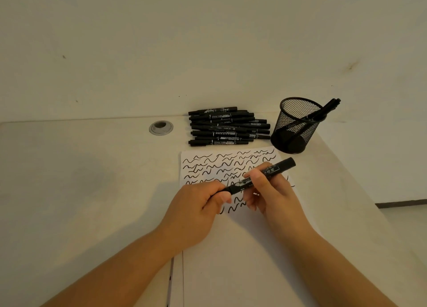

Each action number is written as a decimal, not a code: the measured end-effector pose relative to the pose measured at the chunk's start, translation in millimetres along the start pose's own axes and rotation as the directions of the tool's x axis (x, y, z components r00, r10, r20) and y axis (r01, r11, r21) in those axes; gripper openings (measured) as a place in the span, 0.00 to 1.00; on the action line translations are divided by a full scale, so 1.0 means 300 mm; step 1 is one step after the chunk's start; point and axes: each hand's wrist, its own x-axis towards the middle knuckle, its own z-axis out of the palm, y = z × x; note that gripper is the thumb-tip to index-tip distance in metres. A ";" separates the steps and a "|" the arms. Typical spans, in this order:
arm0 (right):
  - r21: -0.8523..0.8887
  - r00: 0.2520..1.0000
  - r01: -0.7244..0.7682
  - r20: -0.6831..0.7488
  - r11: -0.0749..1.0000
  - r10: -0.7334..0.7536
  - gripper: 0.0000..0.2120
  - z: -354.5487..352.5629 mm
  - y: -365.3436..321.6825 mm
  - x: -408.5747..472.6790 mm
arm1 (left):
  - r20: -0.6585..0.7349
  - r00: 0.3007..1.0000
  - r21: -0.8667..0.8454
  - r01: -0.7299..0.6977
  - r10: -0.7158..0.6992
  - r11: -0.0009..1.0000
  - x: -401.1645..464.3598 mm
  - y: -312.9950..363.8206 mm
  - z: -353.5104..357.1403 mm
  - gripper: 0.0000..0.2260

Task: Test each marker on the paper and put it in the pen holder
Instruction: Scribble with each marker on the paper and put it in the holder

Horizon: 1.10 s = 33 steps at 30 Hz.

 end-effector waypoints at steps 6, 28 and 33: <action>-0.021 0.998 0.034 0.055 0.999 -0.033 0.08 -0.007 0.002 -0.004 | 0.074 0.997 -0.113 0.020 -0.012 0.993 -0.003 0.006 -0.009 0.10; -0.396 0.991 0.054 -0.094 0.917 -0.099 0.16 0.040 -0.038 -0.006 | 0.072 0.995 -0.146 0.085 -0.075 0.986 0.005 0.013 -0.069 0.14; -0.828 0.814 0.432 0.185 0.359 -0.551 0.03 0.017 -0.091 0.000 | -0.063 0.987 0.056 0.153 -0.149 0.987 0.042 0.023 -0.097 0.10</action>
